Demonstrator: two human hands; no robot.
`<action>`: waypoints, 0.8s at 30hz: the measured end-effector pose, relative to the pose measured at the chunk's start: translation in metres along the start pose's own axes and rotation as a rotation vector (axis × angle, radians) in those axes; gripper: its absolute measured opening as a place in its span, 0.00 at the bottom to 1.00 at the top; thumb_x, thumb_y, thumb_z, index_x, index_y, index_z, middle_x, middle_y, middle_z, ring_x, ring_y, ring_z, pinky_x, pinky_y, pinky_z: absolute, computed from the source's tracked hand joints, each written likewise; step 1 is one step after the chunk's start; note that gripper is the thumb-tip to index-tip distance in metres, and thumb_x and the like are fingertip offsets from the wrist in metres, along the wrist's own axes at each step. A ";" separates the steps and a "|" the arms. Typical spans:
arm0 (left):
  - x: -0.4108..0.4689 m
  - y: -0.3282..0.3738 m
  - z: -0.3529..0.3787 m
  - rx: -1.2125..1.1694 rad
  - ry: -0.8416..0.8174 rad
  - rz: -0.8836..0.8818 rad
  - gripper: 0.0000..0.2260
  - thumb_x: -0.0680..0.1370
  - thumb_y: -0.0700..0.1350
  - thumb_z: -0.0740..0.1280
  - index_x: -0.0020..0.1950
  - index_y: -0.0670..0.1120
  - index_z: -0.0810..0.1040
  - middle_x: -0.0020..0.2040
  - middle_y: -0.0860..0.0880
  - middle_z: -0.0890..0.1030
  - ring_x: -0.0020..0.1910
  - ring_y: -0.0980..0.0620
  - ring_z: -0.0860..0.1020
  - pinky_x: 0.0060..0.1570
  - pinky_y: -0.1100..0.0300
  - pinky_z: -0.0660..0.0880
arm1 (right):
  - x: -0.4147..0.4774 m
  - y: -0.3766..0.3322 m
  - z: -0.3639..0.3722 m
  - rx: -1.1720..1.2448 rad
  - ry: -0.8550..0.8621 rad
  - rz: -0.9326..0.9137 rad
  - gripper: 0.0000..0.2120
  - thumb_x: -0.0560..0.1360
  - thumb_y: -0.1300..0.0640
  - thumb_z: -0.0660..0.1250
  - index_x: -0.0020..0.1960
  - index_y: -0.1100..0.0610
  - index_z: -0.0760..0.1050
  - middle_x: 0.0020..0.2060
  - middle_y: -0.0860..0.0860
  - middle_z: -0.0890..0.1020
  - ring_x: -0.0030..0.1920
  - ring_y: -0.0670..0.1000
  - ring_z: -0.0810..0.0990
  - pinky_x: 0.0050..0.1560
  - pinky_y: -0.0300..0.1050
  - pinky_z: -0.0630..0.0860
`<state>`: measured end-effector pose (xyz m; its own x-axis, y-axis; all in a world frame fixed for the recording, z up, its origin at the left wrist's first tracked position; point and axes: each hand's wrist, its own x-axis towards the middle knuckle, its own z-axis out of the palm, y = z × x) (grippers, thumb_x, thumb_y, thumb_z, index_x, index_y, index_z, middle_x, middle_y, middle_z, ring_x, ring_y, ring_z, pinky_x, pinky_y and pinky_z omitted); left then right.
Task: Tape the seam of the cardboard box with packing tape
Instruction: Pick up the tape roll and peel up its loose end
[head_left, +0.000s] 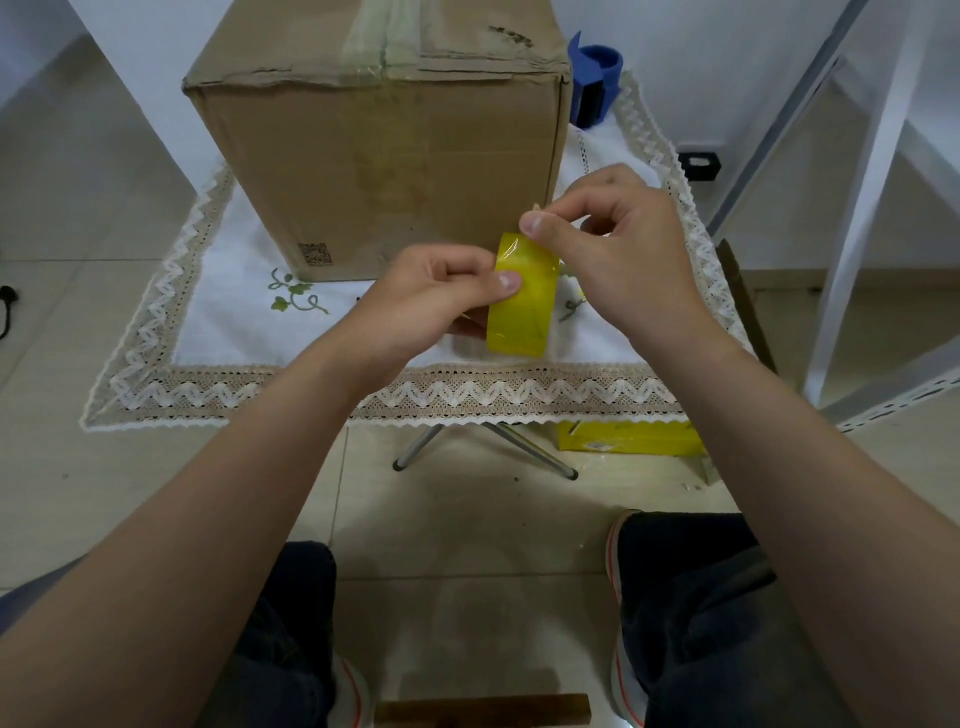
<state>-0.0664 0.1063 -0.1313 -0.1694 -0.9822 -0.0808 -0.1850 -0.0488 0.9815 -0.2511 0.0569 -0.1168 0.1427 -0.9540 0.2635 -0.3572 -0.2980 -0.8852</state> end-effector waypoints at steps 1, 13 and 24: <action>0.001 0.000 0.001 0.007 0.008 0.025 0.13 0.83 0.40 0.68 0.57 0.29 0.80 0.49 0.36 0.83 0.48 0.44 0.83 0.54 0.47 0.82 | 0.000 0.000 -0.001 0.044 0.007 0.041 0.08 0.73 0.54 0.79 0.37 0.48 0.83 0.52 0.53 0.81 0.38 0.40 0.77 0.45 0.37 0.75; 0.017 -0.002 0.031 0.006 0.039 0.192 0.11 0.80 0.40 0.72 0.51 0.56 0.89 0.52 0.40 0.88 0.48 0.51 0.82 0.49 0.55 0.79 | -0.006 0.017 -0.039 0.417 -0.242 0.722 0.19 0.73 0.43 0.76 0.57 0.54 0.81 0.56 0.55 0.83 0.54 0.57 0.84 0.51 0.52 0.80; 0.043 0.006 0.038 0.155 0.121 0.203 0.09 0.81 0.40 0.72 0.58 0.53 0.82 0.47 0.57 0.87 0.51 0.59 0.85 0.52 0.60 0.79 | 0.007 0.014 -0.050 0.194 -0.012 0.227 0.07 0.78 0.55 0.74 0.44 0.58 0.85 0.39 0.55 0.87 0.38 0.48 0.84 0.40 0.39 0.78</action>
<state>-0.1115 0.0705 -0.1358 -0.1028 -0.9840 0.1455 -0.3065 0.1705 0.9365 -0.3017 0.0445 -0.1080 0.0904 -0.9948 0.0474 -0.1982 -0.0646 -0.9780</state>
